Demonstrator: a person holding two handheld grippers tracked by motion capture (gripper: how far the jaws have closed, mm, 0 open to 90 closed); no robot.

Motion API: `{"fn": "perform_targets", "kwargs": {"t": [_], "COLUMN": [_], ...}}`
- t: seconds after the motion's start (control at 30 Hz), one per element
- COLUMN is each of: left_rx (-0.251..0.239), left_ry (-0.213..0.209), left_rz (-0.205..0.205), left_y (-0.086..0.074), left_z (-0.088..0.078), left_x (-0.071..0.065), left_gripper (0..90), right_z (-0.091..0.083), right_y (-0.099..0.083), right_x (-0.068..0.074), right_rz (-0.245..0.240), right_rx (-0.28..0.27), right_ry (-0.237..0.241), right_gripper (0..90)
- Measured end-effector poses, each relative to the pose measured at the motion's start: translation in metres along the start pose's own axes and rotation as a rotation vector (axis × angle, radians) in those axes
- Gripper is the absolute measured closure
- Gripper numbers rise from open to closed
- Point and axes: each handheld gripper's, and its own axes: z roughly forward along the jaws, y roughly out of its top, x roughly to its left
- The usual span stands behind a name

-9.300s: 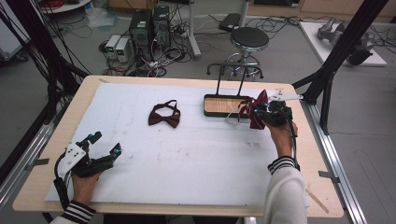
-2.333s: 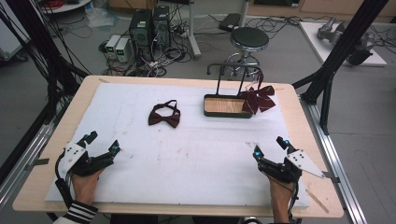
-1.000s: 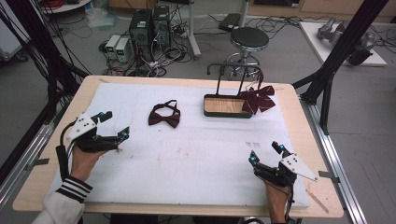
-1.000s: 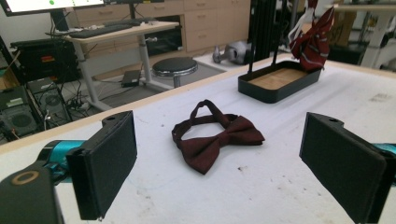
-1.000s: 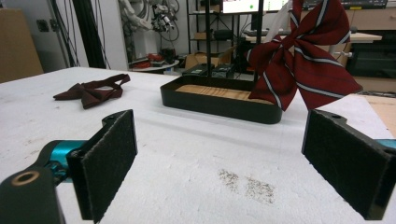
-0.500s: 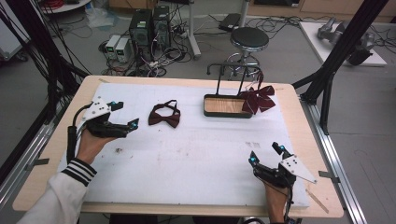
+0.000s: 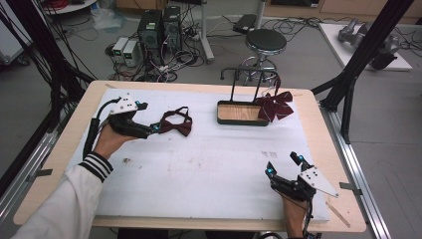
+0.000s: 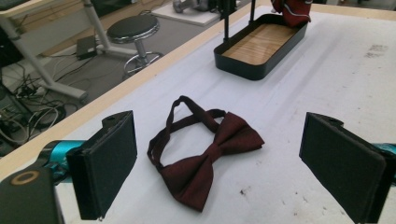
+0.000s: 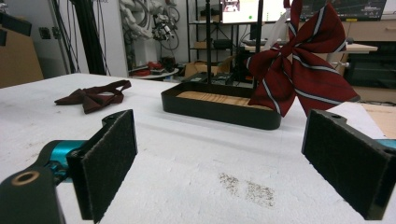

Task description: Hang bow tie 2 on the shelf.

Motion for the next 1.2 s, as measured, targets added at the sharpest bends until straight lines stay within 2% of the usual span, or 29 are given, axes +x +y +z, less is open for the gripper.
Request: {"fn": "perform_targets", "kwargs": {"t": [0.1, 0.17, 0.3, 0.43, 0.6, 0.87, 1.1, 1.2], "left_rx": [0.035, 0.057, 0.149, 0.205, 0.221, 0.264, 0.306, 0.326], "left_ry": [-0.008, -0.029, -0.054, -0.076, -0.105, -0.107, -0.121, -0.145], "left_rz": [0.017, 0.015, 0.068, 0.085, 0.132, 0.156, 0.155, 0.165], "left_y": [0.003, 0.004, 0.005, 0.006, 0.005, 0.010, 0.006, 0.006], "left_z": [0.007, 0.011, 0.021, 0.032, 0.044, 0.062, 0.072, 0.076], "left_x": [0.002, 0.004, 0.008, 0.011, 0.009, 0.014, 0.021, 0.025], "left_gripper": [11.5, 11.8, 11.8, 11.8, 11.8, 12.0, 13.0, 16.0], "right_z": [0.000, 0.000, -0.001, -0.001, -0.001, -0.002, -0.002, -0.002], "right_y": [0.000, 0.000, -0.001, -0.001, -0.001, -0.001, -0.002, -0.002], "right_x": [0.000, 0.001, 0.001, 0.002, 0.002, 0.002, 0.001, 0.002], "right_rz": [-0.008, -0.009, -0.012, -0.015, -0.018, -0.020, -0.017, -0.013], "right_rx": [-0.002, -0.002, -0.012, -0.014, -0.016, -0.024, -0.025, -0.024], "right_ry": [0.001, 0.000, 0.000, 0.001, -0.002, -0.004, -0.007, -0.010], "right_gripper": [9.4, 9.4, 9.4, 9.4, 9.4, 9.4, 9.4, 9.4]}}
